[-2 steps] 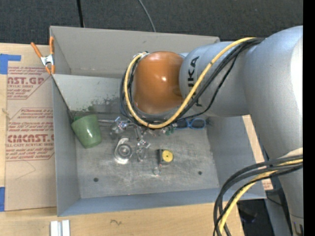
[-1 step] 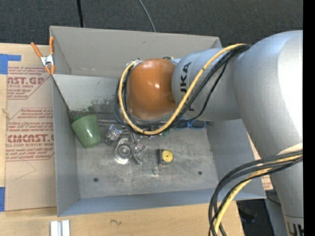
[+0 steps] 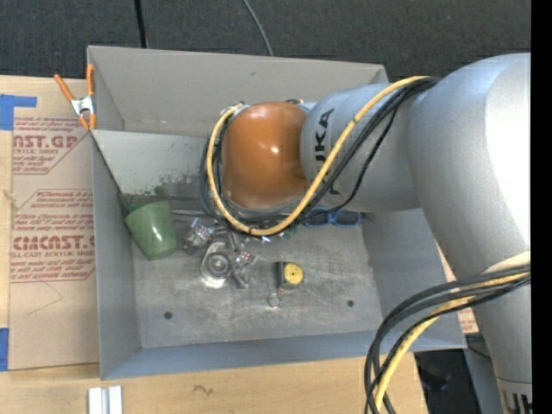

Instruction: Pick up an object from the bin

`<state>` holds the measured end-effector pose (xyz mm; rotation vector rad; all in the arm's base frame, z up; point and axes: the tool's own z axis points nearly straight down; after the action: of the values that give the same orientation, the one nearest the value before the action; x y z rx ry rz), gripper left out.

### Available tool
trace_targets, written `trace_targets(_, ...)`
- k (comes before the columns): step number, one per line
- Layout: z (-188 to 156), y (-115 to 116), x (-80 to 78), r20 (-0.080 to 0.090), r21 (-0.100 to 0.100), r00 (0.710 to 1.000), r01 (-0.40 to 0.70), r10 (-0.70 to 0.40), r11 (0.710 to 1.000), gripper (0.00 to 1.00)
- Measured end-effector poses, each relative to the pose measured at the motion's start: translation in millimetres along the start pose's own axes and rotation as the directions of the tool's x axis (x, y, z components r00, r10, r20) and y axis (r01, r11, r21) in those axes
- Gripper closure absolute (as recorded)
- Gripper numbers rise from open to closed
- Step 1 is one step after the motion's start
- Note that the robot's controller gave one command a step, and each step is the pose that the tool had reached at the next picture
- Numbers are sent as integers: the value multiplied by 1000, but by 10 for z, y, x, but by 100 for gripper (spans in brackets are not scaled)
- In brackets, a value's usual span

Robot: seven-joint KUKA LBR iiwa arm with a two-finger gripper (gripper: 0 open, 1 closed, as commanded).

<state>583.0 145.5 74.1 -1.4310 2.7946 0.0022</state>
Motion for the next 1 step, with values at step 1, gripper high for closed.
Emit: trace_targets(1, -20, -9, -2, -1, 1, 1000, 0, 0, 1000, 100)
